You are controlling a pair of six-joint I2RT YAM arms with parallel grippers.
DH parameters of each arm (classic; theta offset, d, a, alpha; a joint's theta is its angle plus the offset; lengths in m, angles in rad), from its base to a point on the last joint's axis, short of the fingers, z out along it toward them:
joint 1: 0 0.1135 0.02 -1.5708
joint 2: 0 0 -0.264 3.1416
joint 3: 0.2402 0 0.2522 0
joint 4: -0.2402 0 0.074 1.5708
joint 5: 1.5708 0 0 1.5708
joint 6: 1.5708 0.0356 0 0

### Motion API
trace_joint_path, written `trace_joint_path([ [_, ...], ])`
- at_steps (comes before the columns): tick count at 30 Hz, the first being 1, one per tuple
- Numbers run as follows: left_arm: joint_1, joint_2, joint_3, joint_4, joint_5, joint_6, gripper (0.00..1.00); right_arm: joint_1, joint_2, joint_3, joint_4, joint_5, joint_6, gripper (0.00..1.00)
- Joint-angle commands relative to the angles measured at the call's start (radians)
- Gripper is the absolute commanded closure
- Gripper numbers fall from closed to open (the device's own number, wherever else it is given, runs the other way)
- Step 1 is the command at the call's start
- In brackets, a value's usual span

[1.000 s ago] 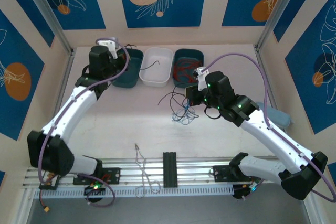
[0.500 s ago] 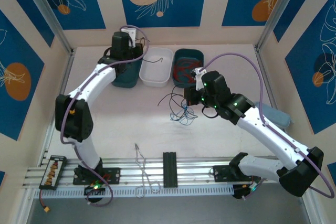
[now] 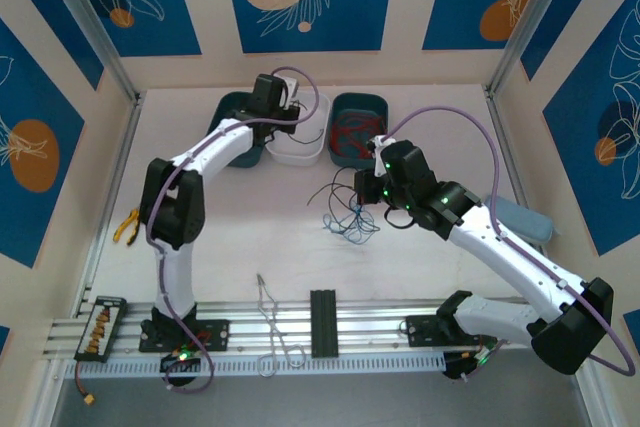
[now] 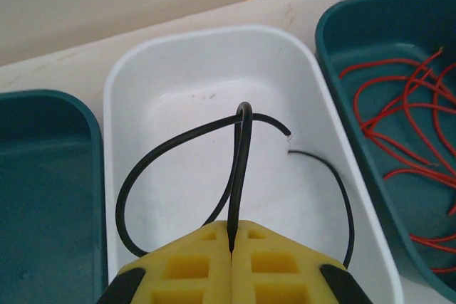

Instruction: Untangle the cables

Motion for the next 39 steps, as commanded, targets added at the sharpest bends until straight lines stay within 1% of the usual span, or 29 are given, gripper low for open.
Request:
trace_joint_path([
  [1, -0.007, 0.055, 0.057, -0.042, -0.020, 0.025, 1.00, -0.004, -0.003, -0.006, -0.008, 0.020, 0.020, 1.00],
  [7, -0.009, 0.170, 0.160, -0.110, -0.038, 0.035, 1.00, -0.007, -0.005, -0.006, -0.011, 0.019, 0.025, 1.00],
  [8, -0.009, 0.186, 0.182, -0.124, -0.036, 0.037, 0.95, -0.007, -0.005, -0.006, -0.015, 0.021, 0.025, 1.00],
  [9, -0.009, 0.196, 0.200, -0.139, -0.035, 0.039, 0.86, -0.009, -0.005, -0.005, -0.017, 0.023, 0.027, 1.00],
  [10, -0.009, 0.204, 0.218, -0.154, -0.032, 0.040, 0.74, -0.009, -0.005, -0.003, -0.020, 0.025, 0.028, 1.00],
  [11, -0.009, 0.202, 0.231, -0.166, -0.028, 0.039, 0.66, -0.009, -0.005, -0.002, -0.023, 0.027, 0.029, 1.00],
  [14, -0.011, 0.166, 0.226, -0.167, -0.010, 0.034, 0.53, -0.012, -0.006, -0.002, -0.025, 0.031, 0.031, 1.00],
  [15, -0.011, 0.149, 0.220, -0.167, -0.004, 0.032, 0.49, -0.013, -0.006, -0.002, -0.025, 0.033, 0.032, 1.00],
  [19, -0.010, 0.049, 0.162, -0.152, 0.014, 0.013, 0.45, -0.017, -0.005, -0.006, -0.018, 0.034, 0.041, 1.00],
  [24, -0.010, -0.124, 0.017, -0.094, 0.065, -0.031, 0.36, -0.020, 0.001, -0.009, -0.003, 0.003, 0.042, 1.00],
  [28, -0.010, -0.293, -0.183, -0.006, 0.156, -0.087, 0.29, -0.023, -0.001, -0.002, 0.017, -0.024, 0.050, 1.00],
  [30, -0.010, -0.382, -0.312, 0.080, 0.221, -0.121, 0.26, -0.023, -0.004, 0.003, 0.031, -0.040, 0.051, 1.00],
  [34, -0.010, -0.560, -0.599, 0.281, 0.358, -0.186, 0.25, -0.023, -0.006, 0.022, 0.042, -0.066, 0.049, 1.00],
  [37, -0.012, -0.682, -0.812, 0.449, 0.424, -0.257, 0.25, -0.024, -0.005, 0.033, 0.046, -0.084, 0.056, 1.00],
  [39, -0.019, -0.743, -0.929, 0.535, 0.441, -0.297, 0.25, -0.024, -0.005, 0.035, 0.057, -0.096, 0.066, 1.00],
])
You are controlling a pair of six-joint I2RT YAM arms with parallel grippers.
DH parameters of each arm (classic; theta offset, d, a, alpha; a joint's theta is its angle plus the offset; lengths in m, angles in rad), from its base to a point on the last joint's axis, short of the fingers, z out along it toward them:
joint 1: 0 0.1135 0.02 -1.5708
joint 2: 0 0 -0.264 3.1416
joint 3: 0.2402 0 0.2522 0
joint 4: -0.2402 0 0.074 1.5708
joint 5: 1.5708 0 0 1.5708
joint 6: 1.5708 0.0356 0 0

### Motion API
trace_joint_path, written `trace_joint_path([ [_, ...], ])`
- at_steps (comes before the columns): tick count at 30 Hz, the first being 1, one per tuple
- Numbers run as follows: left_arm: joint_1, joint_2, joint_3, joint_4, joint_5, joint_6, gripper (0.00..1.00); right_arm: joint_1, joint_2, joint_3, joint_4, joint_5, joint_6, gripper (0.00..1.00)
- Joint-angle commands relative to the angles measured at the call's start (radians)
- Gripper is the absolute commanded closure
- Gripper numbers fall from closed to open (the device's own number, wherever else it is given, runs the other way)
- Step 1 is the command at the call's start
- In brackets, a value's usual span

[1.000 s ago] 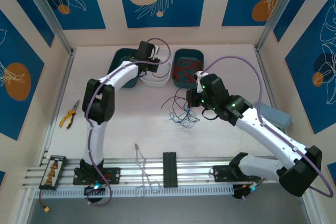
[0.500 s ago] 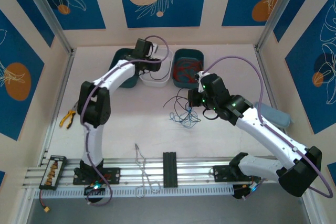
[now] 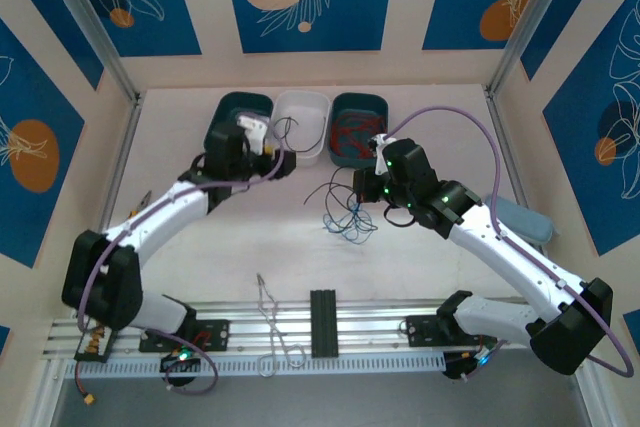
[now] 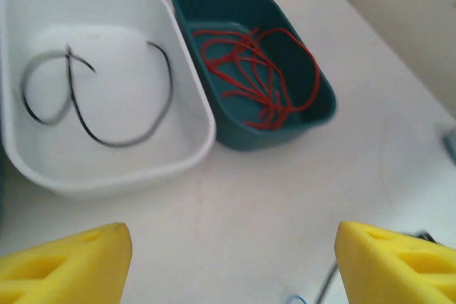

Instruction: Untangle the cables

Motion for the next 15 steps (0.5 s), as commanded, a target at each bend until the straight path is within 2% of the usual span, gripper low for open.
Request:
trace_joint_path([
  [1, -0.021, -0.097, -0.150, 0.214, 0.098, -0.102, 0.25, -0.004, -0.007, 0.033, 0.043, -0.044, 0.032, 1.00],
  [6, -0.095, -0.199, -0.324, 0.254, 0.011, -0.134, 0.24, -0.006, 0.000, 0.049, 0.070, -0.064, 0.062, 1.00],
  [10, -0.161, -0.290, -0.423, 0.355, -0.029, -0.166, 0.22, -0.005, 0.019, 0.073, 0.058, -0.058, 0.080, 1.00],
  [15, -0.252, -0.354, -0.475, 0.470, -0.040, -0.023, 0.19, -0.007, 0.057, 0.096, 0.038, -0.052, 0.130, 1.00],
])
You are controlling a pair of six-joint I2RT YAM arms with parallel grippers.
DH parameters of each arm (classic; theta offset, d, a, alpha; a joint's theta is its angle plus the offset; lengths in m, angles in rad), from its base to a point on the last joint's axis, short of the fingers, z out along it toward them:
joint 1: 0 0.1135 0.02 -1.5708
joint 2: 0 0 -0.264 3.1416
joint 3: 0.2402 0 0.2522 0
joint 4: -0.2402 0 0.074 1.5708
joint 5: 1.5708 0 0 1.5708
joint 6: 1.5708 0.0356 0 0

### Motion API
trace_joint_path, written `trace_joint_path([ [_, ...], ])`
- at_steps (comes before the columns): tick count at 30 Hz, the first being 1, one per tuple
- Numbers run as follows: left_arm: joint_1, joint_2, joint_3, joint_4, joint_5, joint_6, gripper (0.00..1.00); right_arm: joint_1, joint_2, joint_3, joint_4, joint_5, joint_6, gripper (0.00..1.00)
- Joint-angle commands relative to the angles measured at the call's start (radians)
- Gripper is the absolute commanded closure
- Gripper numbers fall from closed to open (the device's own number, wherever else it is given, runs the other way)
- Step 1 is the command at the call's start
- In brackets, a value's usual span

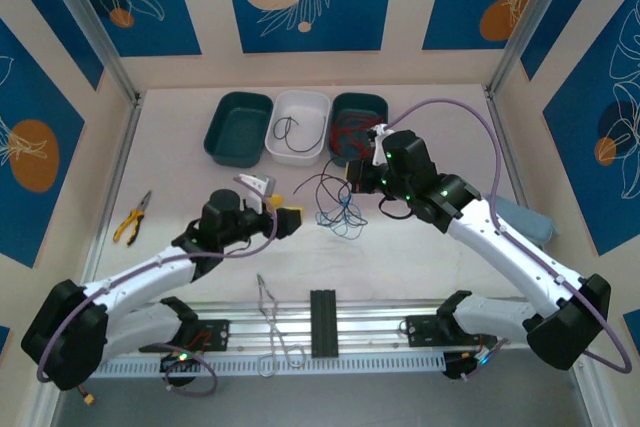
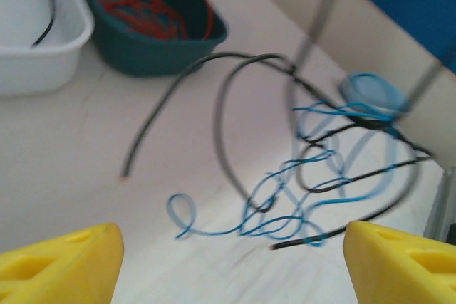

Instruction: Untangle the cables

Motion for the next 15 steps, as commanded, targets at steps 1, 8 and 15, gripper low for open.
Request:
trace_joint_path([
  [1, -0.050, -0.030, -0.013, 0.131, -0.022, 0.118, 0.19, -0.006, 0.024, 0.034, 0.006, -0.017, 0.054, 1.00],
  [8, -0.122, 0.063, 0.057, 0.094, 0.013, 0.363, 0.20, -0.006, 0.056, 0.065, 0.013, -0.060, 0.082, 1.00],
  [15, -0.126, 0.237, 0.171, 0.042, 0.056, 0.408, 0.33, -0.007, 0.060, 0.072, 0.023, -0.100, 0.096, 1.00],
])
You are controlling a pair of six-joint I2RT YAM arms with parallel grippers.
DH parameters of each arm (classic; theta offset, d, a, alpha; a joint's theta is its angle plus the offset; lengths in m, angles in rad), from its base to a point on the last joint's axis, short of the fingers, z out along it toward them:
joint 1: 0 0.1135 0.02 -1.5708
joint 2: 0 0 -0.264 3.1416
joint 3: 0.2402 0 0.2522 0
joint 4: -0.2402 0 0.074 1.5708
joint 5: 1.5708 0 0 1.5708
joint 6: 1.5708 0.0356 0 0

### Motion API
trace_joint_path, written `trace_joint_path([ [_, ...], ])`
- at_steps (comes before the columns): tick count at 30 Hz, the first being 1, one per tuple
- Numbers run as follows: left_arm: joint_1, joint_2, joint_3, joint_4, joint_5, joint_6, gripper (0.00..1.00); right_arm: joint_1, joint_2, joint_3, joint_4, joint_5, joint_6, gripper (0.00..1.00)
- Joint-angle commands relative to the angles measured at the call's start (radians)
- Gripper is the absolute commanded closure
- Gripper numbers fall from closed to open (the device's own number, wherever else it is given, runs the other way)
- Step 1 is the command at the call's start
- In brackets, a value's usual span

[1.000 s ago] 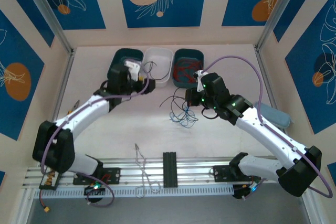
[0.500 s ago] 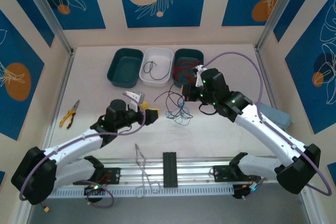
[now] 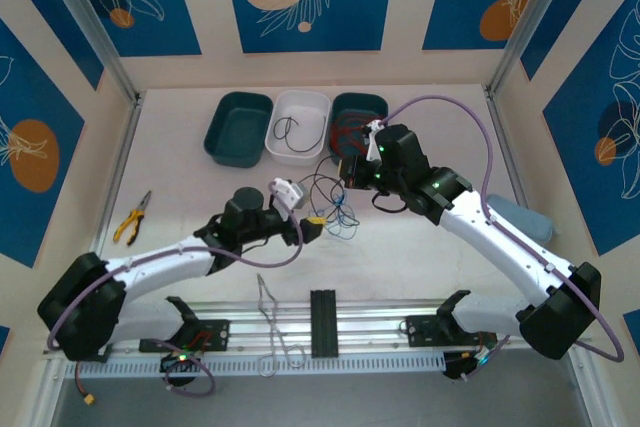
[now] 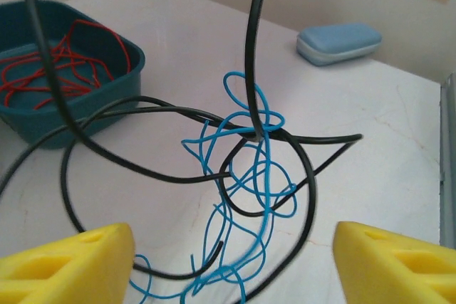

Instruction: Untangle the cables

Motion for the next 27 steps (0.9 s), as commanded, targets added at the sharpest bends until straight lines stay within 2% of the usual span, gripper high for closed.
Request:
trace_joint_path([
  [1, -0.009, 0.059, 0.074, -0.037, 0.037, 0.052, 0.38, -0.006, 0.003, 0.034, 0.020, -0.045, 0.021, 1.00],
  [4, -0.009, 0.095, 0.097, -0.046, 0.025, 0.033, 0.60, -0.006, -0.001, 0.033, 0.013, -0.046, 0.018, 1.00],
  [8, -0.008, 0.082, 0.069, -0.034, 0.007, 0.011, 0.84, -0.016, -0.018, 0.034, -0.019, -0.012, 0.009, 1.00],
  [11, -0.007, 0.049, 0.035, -0.051, -0.027, 0.005, 0.95, -0.037, -0.038, 0.032, -0.044, 0.013, 0.003, 1.00],
  [14, -0.007, 0.016, -0.001, -0.076, -0.083, 0.002, 0.99, -0.075, -0.059, 0.032, -0.067, 0.027, -0.002, 1.00],
  [22, -0.004, -0.047, -0.068, -0.174, -0.291, 0.001, 1.00, -0.201, -0.123, 0.058, -0.159, 0.091, 0.000, 1.00],
  [27, 0.004, -0.082, -0.095, -0.217, -0.440, -0.036, 1.00, -0.237, -0.168, 0.062, -0.198, 0.115, -0.013, 1.00],
])
